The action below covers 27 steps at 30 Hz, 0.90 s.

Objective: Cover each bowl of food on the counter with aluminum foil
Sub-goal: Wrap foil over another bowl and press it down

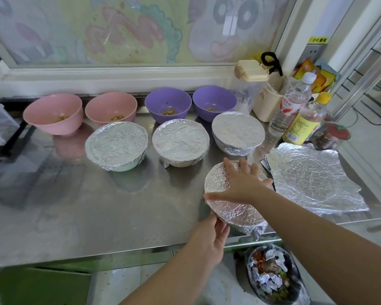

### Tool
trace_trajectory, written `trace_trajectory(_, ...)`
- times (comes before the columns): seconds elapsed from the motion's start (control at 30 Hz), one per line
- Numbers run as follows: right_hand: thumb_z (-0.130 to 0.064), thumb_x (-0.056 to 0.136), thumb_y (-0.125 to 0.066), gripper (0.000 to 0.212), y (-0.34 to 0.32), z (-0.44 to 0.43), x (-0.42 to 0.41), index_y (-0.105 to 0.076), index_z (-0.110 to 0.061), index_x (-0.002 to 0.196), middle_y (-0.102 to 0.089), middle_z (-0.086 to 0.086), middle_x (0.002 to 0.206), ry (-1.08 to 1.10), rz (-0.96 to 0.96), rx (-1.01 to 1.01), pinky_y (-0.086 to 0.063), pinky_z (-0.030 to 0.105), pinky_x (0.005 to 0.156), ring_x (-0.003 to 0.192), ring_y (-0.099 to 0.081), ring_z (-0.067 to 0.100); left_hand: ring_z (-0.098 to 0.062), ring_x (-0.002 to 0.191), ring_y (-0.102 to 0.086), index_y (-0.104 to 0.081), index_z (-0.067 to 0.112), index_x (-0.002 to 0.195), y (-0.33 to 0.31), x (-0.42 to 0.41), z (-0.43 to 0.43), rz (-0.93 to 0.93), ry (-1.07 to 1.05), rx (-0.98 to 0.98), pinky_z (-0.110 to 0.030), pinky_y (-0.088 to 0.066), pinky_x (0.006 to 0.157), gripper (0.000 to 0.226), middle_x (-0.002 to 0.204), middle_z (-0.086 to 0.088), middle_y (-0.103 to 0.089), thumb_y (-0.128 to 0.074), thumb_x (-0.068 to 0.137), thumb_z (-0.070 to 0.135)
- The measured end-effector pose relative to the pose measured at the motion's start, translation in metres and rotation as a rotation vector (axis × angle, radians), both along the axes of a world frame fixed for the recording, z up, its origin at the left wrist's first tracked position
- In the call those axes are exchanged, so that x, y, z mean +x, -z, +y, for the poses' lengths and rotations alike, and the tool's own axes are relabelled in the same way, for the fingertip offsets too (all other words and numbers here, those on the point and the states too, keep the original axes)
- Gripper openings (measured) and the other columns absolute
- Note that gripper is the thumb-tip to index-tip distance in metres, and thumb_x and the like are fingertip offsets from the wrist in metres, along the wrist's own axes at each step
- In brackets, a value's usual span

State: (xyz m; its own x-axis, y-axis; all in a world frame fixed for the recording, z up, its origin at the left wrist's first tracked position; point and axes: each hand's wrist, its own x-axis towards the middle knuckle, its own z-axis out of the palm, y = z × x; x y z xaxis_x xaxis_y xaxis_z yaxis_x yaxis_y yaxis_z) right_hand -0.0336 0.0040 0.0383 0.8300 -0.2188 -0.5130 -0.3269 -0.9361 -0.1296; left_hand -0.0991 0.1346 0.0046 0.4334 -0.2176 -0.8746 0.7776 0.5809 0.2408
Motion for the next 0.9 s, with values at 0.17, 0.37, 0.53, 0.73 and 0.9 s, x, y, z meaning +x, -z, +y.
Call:
trace_trajectory(0.17, -0.1, 0.051, -0.056, 0.139, 0.001, 0.0, -0.001, 0.016, -0.046, 0.156, 0.021, 0.005, 0.168, 0.005, -0.007, 0.004, -0.003, 0.084, 0.106, 0.151, 0.02, 0.043, -0.027, 0.1, -0.066, -0.062, -0.003, 0.114, -0.003, 0.005, -0.014, 0.034, -0.1, -0.043, -0.041, -0.052, 0.098, 0.018, 0.106, -0.018, -0.07, -0.054, 0.099, 0.002)
trace_trajectory(0.37, -0.102, 0.047, -0.056, 0.14, 0.006, -0.002, 0.0, 0.015, -0.047, 0.156, 0.02, 0.004, 0.168, 0.009, -0.024, 0.001, -0.005, 0.083, 0.108, 0.151, 0.019, 0.043, -0.038, 0.117, -0.062, -0.062, 0.005, 0.128, -0.016, 0.023, -0.008, -0.059, -0.122, -0.364, -0.051, -0.041, 0.11, 0.047, 0.122, -0.021, -0.067, -0.036, 0.102, 0.035)
trace_trajectory(0.53, -0.107, 0.032, -0.046, 0.149, 0.012, -0.004, 0.002, 0.015, -0.048, 0.155, 0.018, 0.005, 0.168, 0.009, -0.031, 0.019, -0.008, 0.078, 0.112, 0.151, 0.019, 0.045, -0.043, 0.122, -0.055, -0.054, 0.011, 0.137, -0.011, 0.032, -0.003, -0.126, -0.014, -0.439, -0.056, -0.03, 0.113, 0.074, 0.128, -0.027, -0.062, -0.019, 0.098, 0.064)
trace_trajectory(0.73, -0.105, 0.044, -0.05, 0.141, 0.011, -0.004, 0.001, 0.016, -0.047, 0.155, 0.018, 0.005, 0.168, -0.004, -0.024, 0.009, -0.009, 0.08, 0.111, 0.151, 0.019, 0.045, -0.041, 0.144, -0.031, -0.04, 0.029, 0.149, 0.02, 0.036, 0.004, -0.281, 0.118, -0.486, -0.069, -0.006, 0.115, 0.079, 0.154, -0.016, -0.042, -0.018, 0.09, 0.076)
trace_trajectory(0.9, -0.107, 0.04, -0.044, 0.144, 0.01, -0.003, 0.001, 0.018, -0.047, 0.154, 0.02, 0.004, 0.168, -0.012, -0.013, -0.008, -0.009, 0.081, 0.11, 0.151, 0.019, 0.045, -0.038, 0.152, -0.002, -0.025, 0.039, 0.155, 0.046, 0.042, 0.004, -0.369, 0.238, -0.502, -0.073, 0.009, 0.111, 0.091, 0.166, -0.008, -0.01, -0.032, 0.077, 0.086)
